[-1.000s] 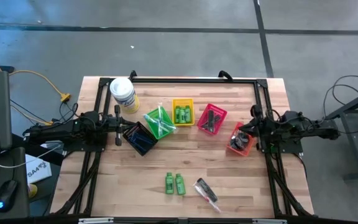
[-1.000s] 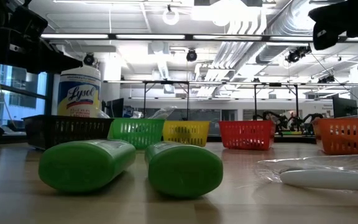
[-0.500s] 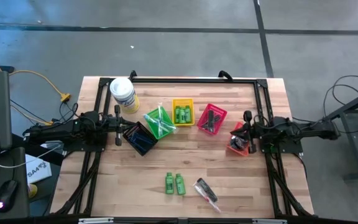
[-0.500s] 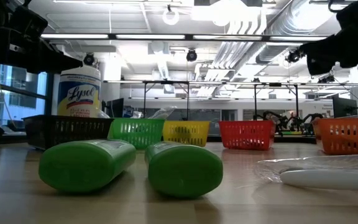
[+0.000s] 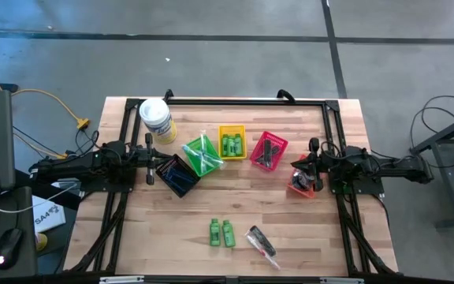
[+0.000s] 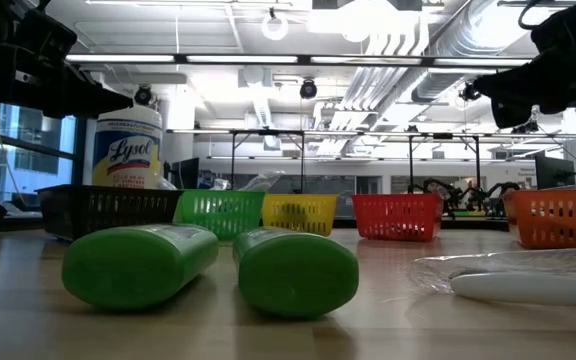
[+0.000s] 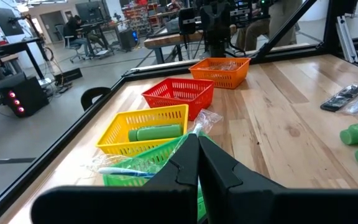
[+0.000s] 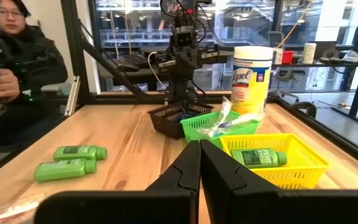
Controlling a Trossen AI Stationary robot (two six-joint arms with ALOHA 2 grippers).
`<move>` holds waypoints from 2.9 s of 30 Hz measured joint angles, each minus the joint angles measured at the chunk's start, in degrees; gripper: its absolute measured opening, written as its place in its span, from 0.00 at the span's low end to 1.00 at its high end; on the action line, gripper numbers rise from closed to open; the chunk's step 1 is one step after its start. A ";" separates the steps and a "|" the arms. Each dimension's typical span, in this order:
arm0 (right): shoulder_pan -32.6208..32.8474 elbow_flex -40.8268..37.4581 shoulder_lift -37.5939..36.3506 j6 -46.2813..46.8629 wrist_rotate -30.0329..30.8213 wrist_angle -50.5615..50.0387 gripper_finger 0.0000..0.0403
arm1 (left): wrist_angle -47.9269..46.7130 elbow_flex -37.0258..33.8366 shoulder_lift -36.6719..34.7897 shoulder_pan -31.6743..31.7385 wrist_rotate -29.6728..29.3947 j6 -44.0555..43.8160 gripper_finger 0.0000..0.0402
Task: Pick & Place Travel size toiletries
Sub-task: Put the green shampoo bottle into the yellow bin
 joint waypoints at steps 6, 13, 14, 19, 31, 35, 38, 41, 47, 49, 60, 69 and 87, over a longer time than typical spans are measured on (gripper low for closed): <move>-0.18 0.00 0.02 0.01 -0.03 -0.08 0.01 | 0.00 0.00 0.00 -0.02 0.00 0.00 0.00; -0.16 -0.02 0.40 0.03 -0.04 -0.15 0.01 | 0.00 0.00 0.00 0.00 0.02 0.00 0.00; -0.16 -0.03 0.62 0.03 -0.03 -0.18 0.01 | 0.00 0.00 0.00 -0.02 0.01 0.00 0.00; -0.16 -0.04 2.58 -0.01 -0.04 -0.21 0.01 | 0.00 0.00 0.01 0.00 0.00 0.00 0.00; -0.16 -0.11 7.54 1.22 0.04 -0.26 0.01 | -0.04 0.00 0.02 0.00 0.02 -0.60 0.00; -0.16 -0.11 8.02 1.35 0.07 -0.25 0.01 | -0.04 0.00 0.00 0.00 0.02 -0.59 0.00; -0.16 -0.13 8.17 1.32 0.09 -0.26 0.01 | -0.02 0.00 0.02 0.00 0.02 -0.59 0.00; -0.16 -0.15 8.17 1.32 0.09 -0.26 0.01 | 0.15 0.00 0.02 -0.01 0.08 -1.08 0.00; -0.16 -0.15 8.17 1.32 0.09 -0.26 0.01 | 2.01 0.00 0.02 -0.02 1.86 -2.82 0.00; -0.16 -0.15 8.17 1.32 0.07 -0.26 0.01 | 2.01 0.00 0.02 -0.02 1.85 -2.95 0.00; -0.16 -0.15 8.17 1.32 0.02 -0.26 0.01 | 1.97 0.00 0.02 -0.02 1.91 -2.93 0.00; -0.16 -0.15 8.18 1.33 0.00 -0.26 0.01 | 1.95 0.00 0.02 -0.02 1.96 -2.93 0.00; -0.14 -0.15 8.18 1.35 -0.09 0.39 0.01 | 23.01 0.09 13.38 -0.02 10.38 -7.88 0.00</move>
